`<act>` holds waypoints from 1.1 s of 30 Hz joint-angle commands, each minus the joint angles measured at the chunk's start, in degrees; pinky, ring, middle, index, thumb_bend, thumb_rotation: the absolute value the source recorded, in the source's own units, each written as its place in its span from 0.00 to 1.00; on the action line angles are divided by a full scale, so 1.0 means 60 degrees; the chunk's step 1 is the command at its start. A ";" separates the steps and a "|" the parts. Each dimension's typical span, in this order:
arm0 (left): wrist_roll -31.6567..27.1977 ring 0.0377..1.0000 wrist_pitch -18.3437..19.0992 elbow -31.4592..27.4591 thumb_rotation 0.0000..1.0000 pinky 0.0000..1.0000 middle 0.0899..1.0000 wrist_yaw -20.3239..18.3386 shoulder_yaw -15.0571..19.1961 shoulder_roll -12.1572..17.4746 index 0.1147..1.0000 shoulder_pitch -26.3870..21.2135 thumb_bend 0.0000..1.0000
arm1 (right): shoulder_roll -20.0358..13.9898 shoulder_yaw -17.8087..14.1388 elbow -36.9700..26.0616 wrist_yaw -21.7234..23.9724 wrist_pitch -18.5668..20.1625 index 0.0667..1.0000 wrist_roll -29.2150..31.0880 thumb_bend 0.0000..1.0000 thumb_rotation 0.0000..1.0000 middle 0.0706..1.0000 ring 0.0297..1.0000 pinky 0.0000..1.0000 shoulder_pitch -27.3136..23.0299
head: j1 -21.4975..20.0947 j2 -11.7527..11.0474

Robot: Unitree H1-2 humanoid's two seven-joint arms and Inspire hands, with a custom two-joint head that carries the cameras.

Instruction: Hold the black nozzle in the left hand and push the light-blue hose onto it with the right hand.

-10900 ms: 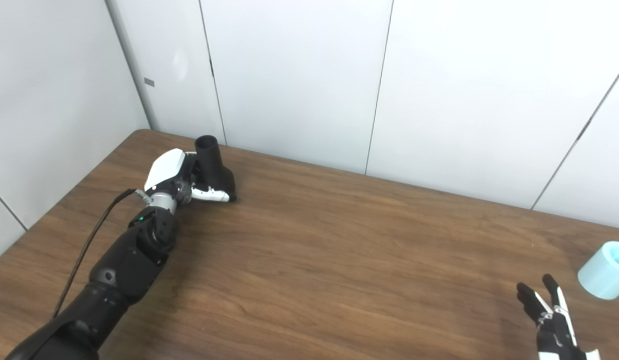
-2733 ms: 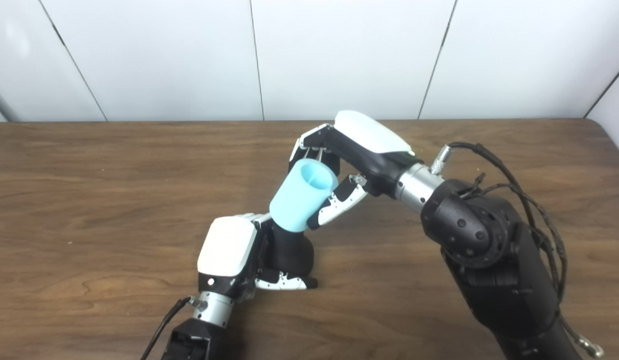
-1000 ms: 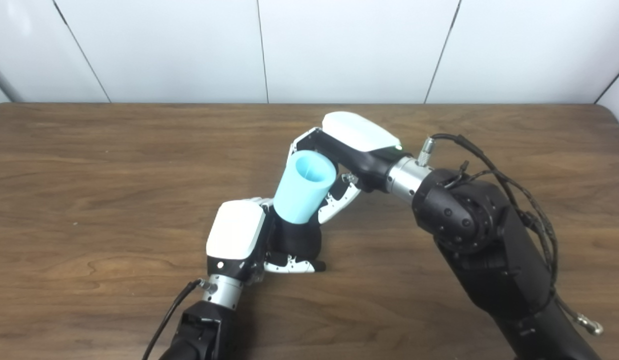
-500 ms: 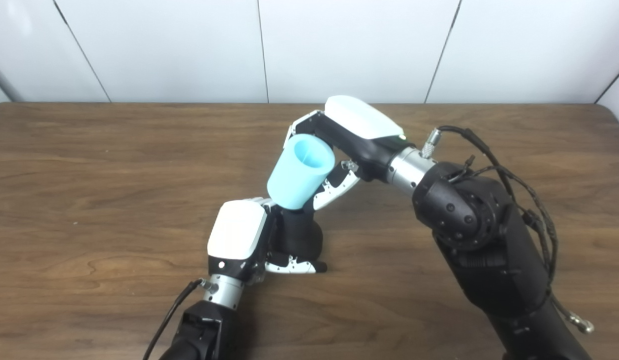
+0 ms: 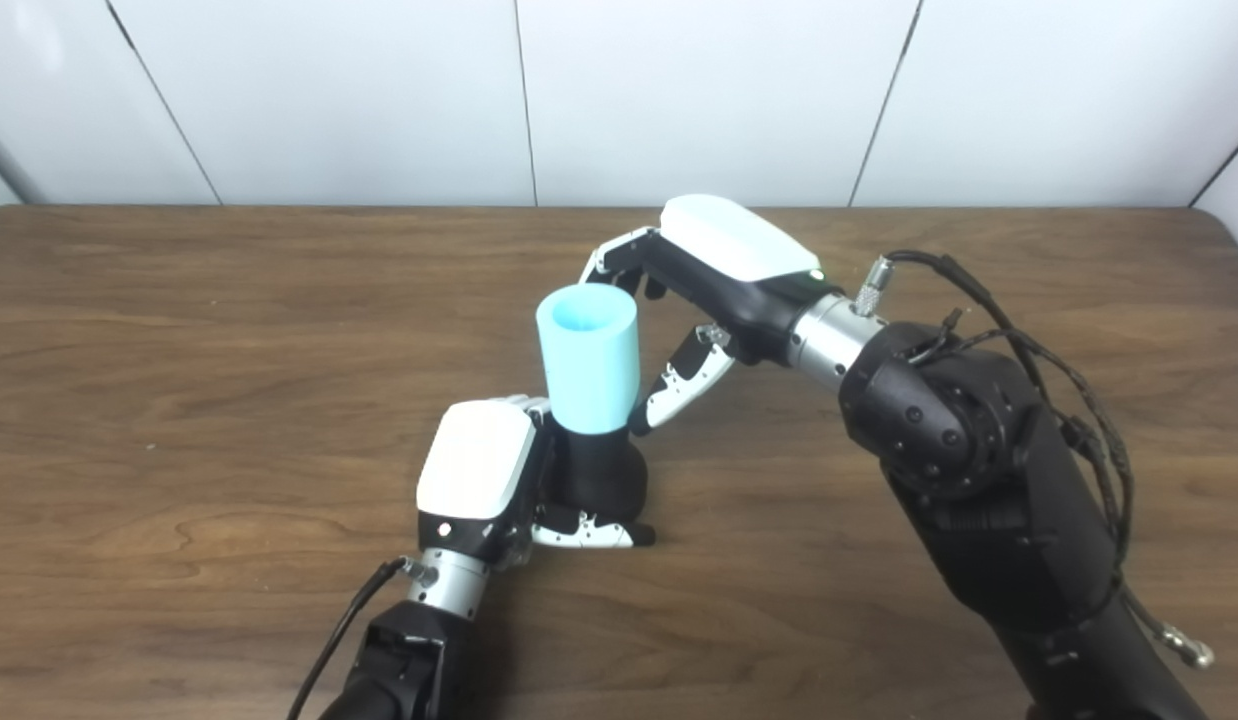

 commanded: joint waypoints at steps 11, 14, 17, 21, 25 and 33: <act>-0.0234 0.52 -0.0101 0.0377 0.00 0.53 0.41 -0.0813 -0.0307 0.0005 0.44 0.0435 0.52 | -0.0153 -0.0316 -0.0279 -0.0036 0.0134 0.56 0.0118 0.89 0.05 0.61 0.59 0.53 -0.0374 | -0.0047 0.0022; -0.0200 0.51 -0.0090 0.0370 0.00 0.53 0.39 -0.0836 -0.0310 0.0022 0.45 0.0434 0.52 | -0.0185 -0.0342 -0.0329 0.0009 0.0170 0.56 0.0120 0.90 0.07 0.62 0.60 0.54 -0.0361 | -0.0048 0.0051; -0.0191 0.51 -0.0077 0.0363 0.00 0.52 0.38 -0.0860 -0.0303 0.0030 0.45 0.0428 0.52 | -0.0214 -0.0338 -0.0363 0.0047 0.0176 0.56 0.0096 0.89 0.09 0.62 0.61 0.54 -0.0363 | -0.0055 0.0067; -0.0185 0.52 -0.0081 0.0369 0.00 0.53 0.40 -0.0822 -0.0289 0.0033 0.44 0.0421 0.52 | -0.0207 -0.0333 -0.0373 0.0041 0.0215 0.56 0.0081 0.89 0.09 0.62 0.60 0.54 -0.0374 | -0.0055 0.0067; -0.0144 0.53 -0.0088 0.0380 0.00 0.54 0.41 -0.0779 -0.0279 0.0062 0.44 0.0407 0.52 | -0.0212 -0.0398 -0.0367 -0.0018 0.0207 0.56 0.0188 0.90 0.07 0.61 0.59 0.52 -0.0369 | -0.0068 0.0071; -0.0155 0.51 -0.0053 0.0419 0.00 0.52 0.40 -0.0895 -0.0250 0.0097 0.44 0.0363 0.52 | -0.0473 -0.0460 -0.0513 0.0017 0.0067 0.57 0.0187 0.94 0.07 0.62 0.58 0.52 -0.0409 | -0.0084 0.0089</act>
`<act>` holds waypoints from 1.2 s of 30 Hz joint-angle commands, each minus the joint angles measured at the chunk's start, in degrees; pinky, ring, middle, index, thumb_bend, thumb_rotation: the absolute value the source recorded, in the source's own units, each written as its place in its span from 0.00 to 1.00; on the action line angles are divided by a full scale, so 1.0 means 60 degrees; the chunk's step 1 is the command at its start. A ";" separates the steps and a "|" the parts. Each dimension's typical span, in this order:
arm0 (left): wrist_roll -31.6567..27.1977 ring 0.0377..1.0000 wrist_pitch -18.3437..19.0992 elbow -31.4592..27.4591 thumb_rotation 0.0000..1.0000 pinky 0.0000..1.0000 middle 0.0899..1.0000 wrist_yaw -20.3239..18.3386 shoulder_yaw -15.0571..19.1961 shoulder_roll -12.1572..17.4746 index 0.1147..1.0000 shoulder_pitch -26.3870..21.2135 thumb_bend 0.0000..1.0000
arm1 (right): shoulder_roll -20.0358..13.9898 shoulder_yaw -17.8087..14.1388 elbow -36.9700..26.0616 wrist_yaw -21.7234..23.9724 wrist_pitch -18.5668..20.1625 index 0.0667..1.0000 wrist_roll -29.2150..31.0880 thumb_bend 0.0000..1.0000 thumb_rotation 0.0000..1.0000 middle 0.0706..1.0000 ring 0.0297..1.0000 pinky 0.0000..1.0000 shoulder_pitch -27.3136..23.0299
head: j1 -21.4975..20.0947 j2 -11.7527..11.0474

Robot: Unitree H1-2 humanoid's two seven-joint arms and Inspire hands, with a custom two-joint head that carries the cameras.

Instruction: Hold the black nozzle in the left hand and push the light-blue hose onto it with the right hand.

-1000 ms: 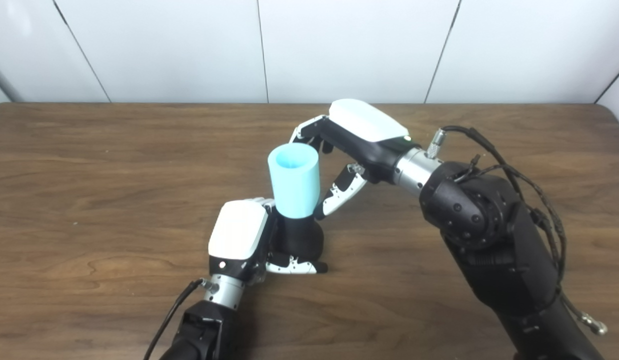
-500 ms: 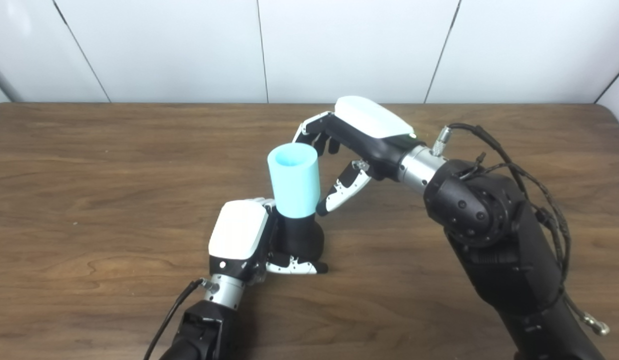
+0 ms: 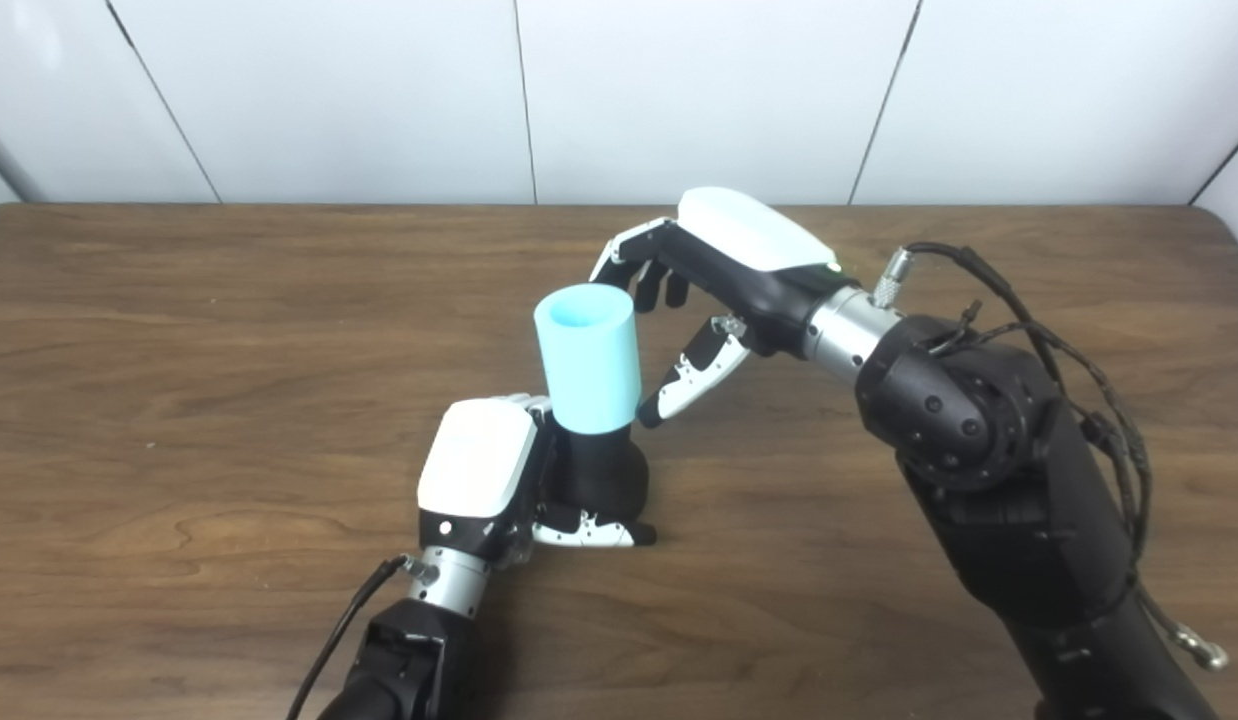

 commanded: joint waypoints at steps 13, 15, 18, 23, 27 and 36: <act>-0.0205 0.47 -0.0133 0.0666 0.00 0.48 0.37 -0.0682 -0.0170 0.0162 0.45 0.0266 0.52 | -0.0566 -0.0319 -0.0667 0.0151 0.0124 0.59 -0.0181 0.94 0.06 0.62 0.60 0.55 -0.0495 | 0.0024 -0.0008; -0.0207 0.49 -0.0114 0.0656 0.00 0.49 0.37 -0.0734 -0.0178 0.0158 0.45 0.0263 0.52 | -0.0559 -0.0332 -0.0672 0.0158 0.0128 0.59 -0.0187 0.94 0.06 0.63 0.60 0.55 -0.0497 | 0.0014 0.0008; -0.0179 0.51 -0.0095 0.0673 0.00 0.51 0.38 -0.0743 -0.0195 0.0152 0.45 0.0267 0.52 | -0.0562 -0.0307 -0.0693 0.0235 0.0177 0.59 -0.0197 0.94 0.06 0.64 0.62 0.56 -0.0498 | 0.0014 0.0008; -0.0147 0.51 -0.0074 0.0679 0.00 0.51 0.39 -0.0737 -0.0209 0.0145 0.45 0.0274 0.52 | -0.0561 -0.0238 -0.0722 0.0365 0.0220 0.60 -0.0189 0.93 0.06 0.67 0.66 0.59 -0.0510 | 0.0046 0.0034; -0.0130 0.49 -0.0078 0.0672 0.00 0.49 0.36 -0.0711 -0.0202 0.0161 0.45 0.0263 0.52 | -0.0550 -0.0207 -0.0653 0.0329 0.0118 0.60 -0.0215 0.93 0.06 0.67 0.65 0.59 -0.0516 | 0.0042 0.0038; -0.0134 0.50 -0.0108 0.0729 0.00 0.49 0.39 -0.0631 -0.0210 0.0159 0.44 0.0262 0.52 | -0.0652 -0.0444 -0.0799 0.0284 0.0151 0.62 -0.0092 0.92 0.10 0.66 0.65 0.58 -0.0647 | 0.0024 0.0037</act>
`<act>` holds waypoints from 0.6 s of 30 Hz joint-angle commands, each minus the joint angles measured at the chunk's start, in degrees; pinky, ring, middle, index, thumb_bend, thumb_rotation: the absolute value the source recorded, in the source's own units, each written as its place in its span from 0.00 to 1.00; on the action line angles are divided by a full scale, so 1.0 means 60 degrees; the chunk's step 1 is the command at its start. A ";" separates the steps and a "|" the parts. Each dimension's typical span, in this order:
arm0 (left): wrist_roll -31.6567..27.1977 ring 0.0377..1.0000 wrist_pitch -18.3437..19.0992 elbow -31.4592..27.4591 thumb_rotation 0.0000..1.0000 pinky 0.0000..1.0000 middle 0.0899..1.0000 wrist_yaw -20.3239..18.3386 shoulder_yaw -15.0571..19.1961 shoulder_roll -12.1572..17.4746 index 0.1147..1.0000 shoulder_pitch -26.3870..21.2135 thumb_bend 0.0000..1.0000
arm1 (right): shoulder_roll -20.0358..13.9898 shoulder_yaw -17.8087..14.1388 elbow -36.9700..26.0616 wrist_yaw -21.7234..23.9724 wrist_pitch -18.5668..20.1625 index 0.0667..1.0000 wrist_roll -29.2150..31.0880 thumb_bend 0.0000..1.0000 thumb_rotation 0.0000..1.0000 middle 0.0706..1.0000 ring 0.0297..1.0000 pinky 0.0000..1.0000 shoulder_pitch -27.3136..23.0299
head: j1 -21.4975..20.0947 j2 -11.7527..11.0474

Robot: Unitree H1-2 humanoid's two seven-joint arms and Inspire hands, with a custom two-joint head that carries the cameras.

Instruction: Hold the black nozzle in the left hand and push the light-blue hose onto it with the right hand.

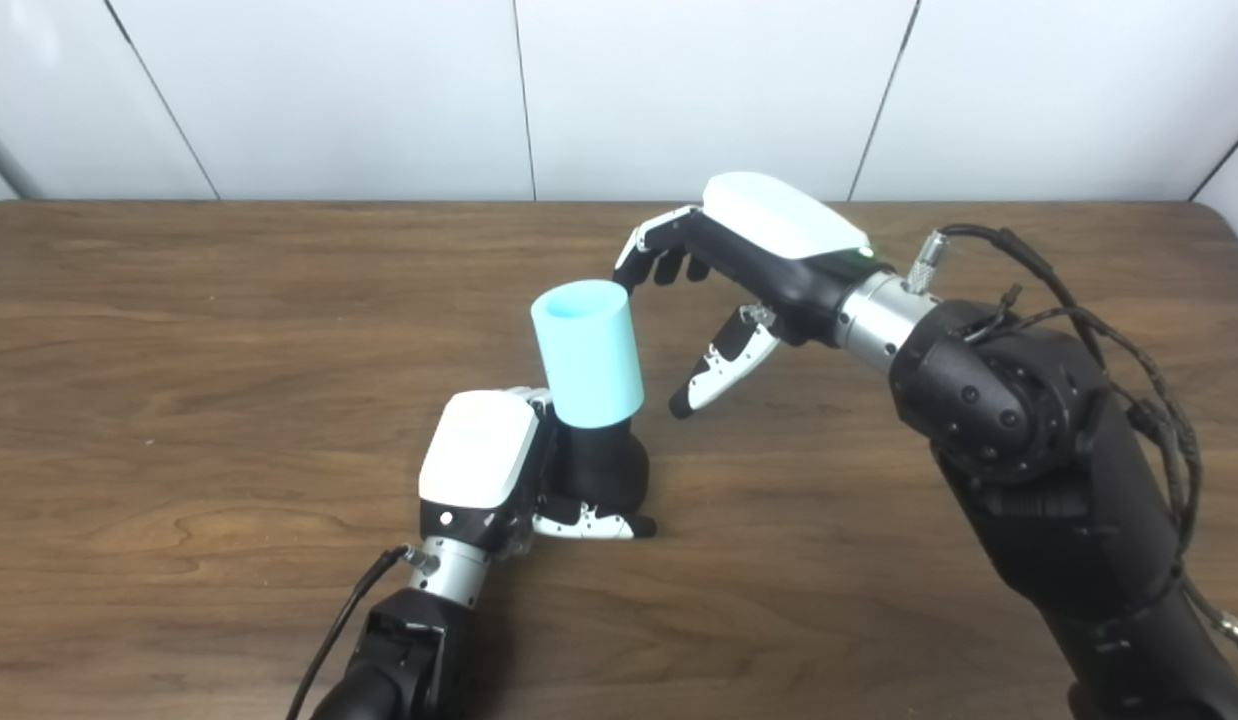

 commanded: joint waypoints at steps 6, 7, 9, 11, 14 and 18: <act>-0.0164 0.51 -0.0050 0.0644 0.00 0.52 0.41 -0.0679 -0.0231 0.0082 0.44 0.0410 0.52 | -0.0305 -0.0313 -0.0490 -0.0297 -0.0398 0.70 -0.0232 0.95 0.19 0.71 0.72 0.67 -0.0655 | 0.0027 -0.0060; -0.0163 0.51 -0.0043 0.0641 0.00 0.52 0.40 -0.0697 -0.0229 0.0083 0.44 0.0406 0.52 | -0.0332 -0.0317 -0.0524 -0.0310 -0.0439 0.72 -0.0300 0.93 0.25 0.73 0.74 0.69 -0.0660 | 0.0027 -0.0060; -0.0136 0.51 -0.0009 0.0627 0.00 0.52 0.40 -0.0760 -0.0232 0.0091 0.44 0.0395 0.52 | -0.0376 -0.0319 -0.0620 -0.0261 -0.0414 0.76 -0.0433 0.85 0.36 0.78 0.79 0.72 -0.0665 | 0.0022 -0.0069; -0.0126 0.51 -0.0010 0.0624 0.00 0.51 0.39 -0.0760 -0.0235 0.0100 0.44 0.0390 0.52 | -0.0426 -0.0312 -0.0758 -0.0158 -0.0341 0.81 -0.0556 0.78 0.43 0.83 0.84 0.74 -0.0668 | 0.0022 -0.0069; -0.0146 0.49 -0.0034 0.0640 0.00 0.50 0.38 -0.0724 -0.0237 0.0097 0.45 0.0391 0.52 | -0.0442 -0.0318 -0.0944 -0.0144 -0.0377 0.86 -0.0625 0.71 0.51 0.90 0.92 0.79 -0.0585 | 0.0022 -0.0069; -0.0157 0.49 -0.0058 0.0679 0.00 0.50 0.37 -0.0715 -0.0236 0.0102 0.45 0.0356 0.52 | -0.0418 -0.0252 -0.1189 -0.0055 -0.0410 0.91 -0.0677 0.66 0.59 0.97 0.99 0.89 -0.0467 | 0.0025 -0.0091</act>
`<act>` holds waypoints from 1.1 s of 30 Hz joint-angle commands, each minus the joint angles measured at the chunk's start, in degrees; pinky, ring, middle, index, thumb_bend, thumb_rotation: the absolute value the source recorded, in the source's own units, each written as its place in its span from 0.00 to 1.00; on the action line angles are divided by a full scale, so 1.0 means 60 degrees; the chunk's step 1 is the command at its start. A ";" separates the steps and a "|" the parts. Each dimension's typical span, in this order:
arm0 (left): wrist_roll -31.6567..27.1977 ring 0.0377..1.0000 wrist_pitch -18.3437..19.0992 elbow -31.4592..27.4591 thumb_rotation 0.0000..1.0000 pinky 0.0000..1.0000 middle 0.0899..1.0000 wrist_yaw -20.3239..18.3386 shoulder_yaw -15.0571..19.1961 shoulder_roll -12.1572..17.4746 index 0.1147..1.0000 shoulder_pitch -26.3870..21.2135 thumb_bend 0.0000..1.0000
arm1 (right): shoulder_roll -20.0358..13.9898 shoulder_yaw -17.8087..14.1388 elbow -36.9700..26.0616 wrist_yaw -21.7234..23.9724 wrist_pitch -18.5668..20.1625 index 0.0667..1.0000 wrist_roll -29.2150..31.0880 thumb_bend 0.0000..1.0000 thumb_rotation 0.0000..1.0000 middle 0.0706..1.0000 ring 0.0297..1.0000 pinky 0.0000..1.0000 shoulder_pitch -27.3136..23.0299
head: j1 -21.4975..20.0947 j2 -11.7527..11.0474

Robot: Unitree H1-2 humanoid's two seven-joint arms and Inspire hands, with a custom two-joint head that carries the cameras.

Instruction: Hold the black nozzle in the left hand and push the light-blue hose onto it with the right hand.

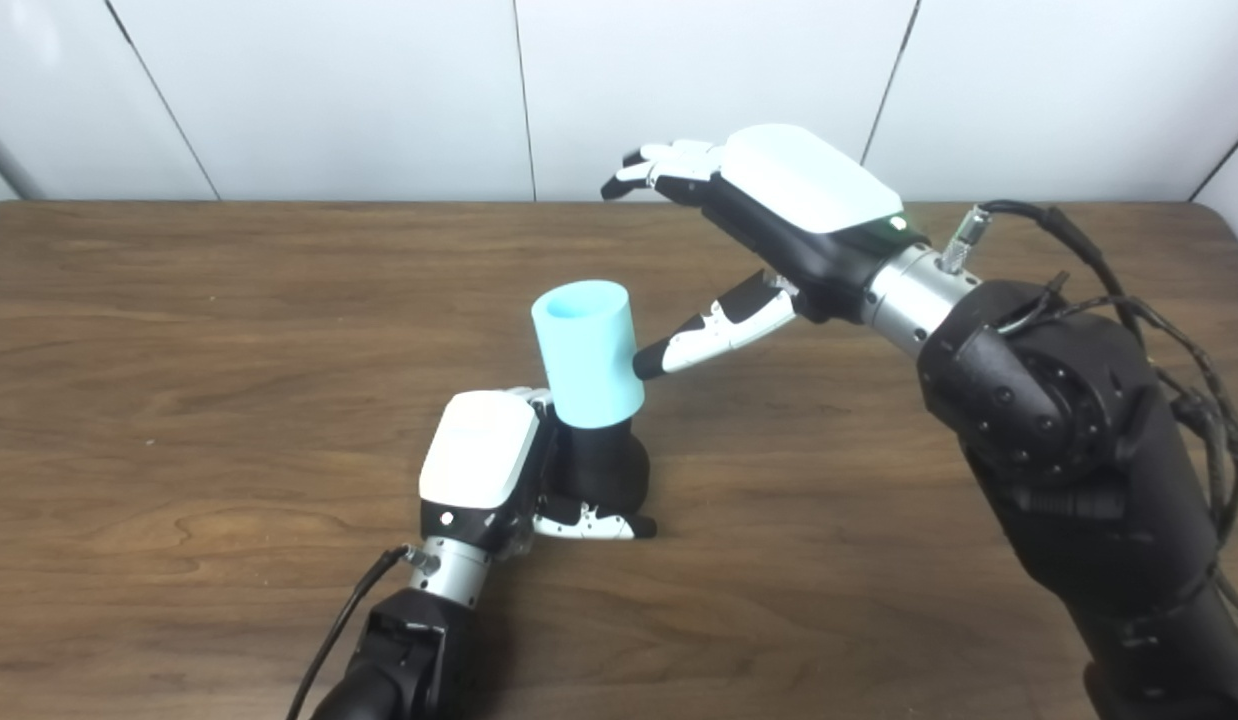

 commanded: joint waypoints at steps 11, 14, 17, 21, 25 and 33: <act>-0.0132 0.50 -0.0022 0.0712 0.00 0.50 0.39 -0.0721 -0.0229 0.0110 0.45 0.0381 0.52 | -0.0017 -0.0041 -0.0466 -0.0200 -0.0938 0.94 0.0471 0.59 0.88 0.99 1.00 0.98 0.0304 | 0.0008 -0.0002; -0.0125 0.49 -0.0023 0.0763 0.00 0.50 0.38 -0.0685 -0.0227 0.0109 0.45 0.0368 0.52 | 0.0058 0.0056 -0.0618 -0.0123 -0.1007 0.93 0.0439 0.60 0.89 0.99 1.00 0.99 0.0463 | 0.0008 -0.0002; -0.0158 0.49 -0.0054 0.0805 0.00 0.50 0.37 -0.0622 -0.0213 0.0115 0.45 0.0359 0.52 | 0.0097 0.0137 -0.0814 0.0021 -0.0942 0.93 0.0418 0.61 0.92 0.99 1.00 0.99 0.0486 | 0.0008 -0.0002; -0.0146 0.49 -0.0042 0.0824 0.00 0.49 0.37 -0.0647 -0.0227 0.0137 0.45 0.0337 0.52 | 0.0116 0.0200 -0.0983 0.0099 -0.1000 0.93 0.0357 0.61 0.95 0.98 1.00 0.99 0.0499 | 0.0008 -0.0002; -0.0157 0.48 -0.0038 0.0810 0.00 0.48 0.37 -0.0615 -0.0229 0.0116 0.45 0.0356 0.52 | 0.0152 0.0231 -0.1119 0.0242 -0.0944 0.94 0.0422 0.60 0.95 1.00 1.00 1.00 0.0463 | 0.0002 0.0045; -0.0151 0.49 -0.0026 0.0754 0.00 0.49 0.37 -0.0651 -0.0246 0.0120 0.45 0.0396 0.52 | 0.0350 0.0266 -0.1243 0.0542 -0.0820 0.93 0.0456 0.60 0.96 0.99 1.00 0.99 0.0386 | -0.0014 0.0094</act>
